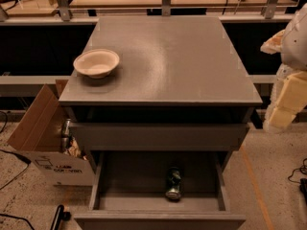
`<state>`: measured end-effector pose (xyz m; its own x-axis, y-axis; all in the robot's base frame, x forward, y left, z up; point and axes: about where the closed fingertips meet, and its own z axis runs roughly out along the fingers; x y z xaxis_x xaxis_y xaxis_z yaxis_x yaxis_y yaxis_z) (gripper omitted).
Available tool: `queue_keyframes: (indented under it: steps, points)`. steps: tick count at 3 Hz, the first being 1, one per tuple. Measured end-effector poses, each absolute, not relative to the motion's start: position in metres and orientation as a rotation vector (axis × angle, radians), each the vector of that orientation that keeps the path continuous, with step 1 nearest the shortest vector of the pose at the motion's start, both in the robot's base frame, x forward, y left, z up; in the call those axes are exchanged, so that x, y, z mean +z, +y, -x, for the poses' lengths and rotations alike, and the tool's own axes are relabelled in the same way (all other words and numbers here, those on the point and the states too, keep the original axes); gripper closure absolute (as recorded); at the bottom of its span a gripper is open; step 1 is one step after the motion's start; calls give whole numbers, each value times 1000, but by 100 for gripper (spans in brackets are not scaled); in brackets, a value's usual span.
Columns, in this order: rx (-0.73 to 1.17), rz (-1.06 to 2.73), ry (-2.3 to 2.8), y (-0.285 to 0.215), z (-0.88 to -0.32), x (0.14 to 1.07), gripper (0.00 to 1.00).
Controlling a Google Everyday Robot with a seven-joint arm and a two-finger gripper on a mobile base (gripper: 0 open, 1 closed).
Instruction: Pick green can from middle drawer and place on counter
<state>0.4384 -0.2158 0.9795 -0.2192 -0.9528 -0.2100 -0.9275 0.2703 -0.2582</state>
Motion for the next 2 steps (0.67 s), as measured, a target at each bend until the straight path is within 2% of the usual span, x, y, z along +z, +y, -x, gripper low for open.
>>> queue_keyframes:
  steps: [2]
  points:
    - [-113, 1650, 2295, -221, -445, 966, 0]
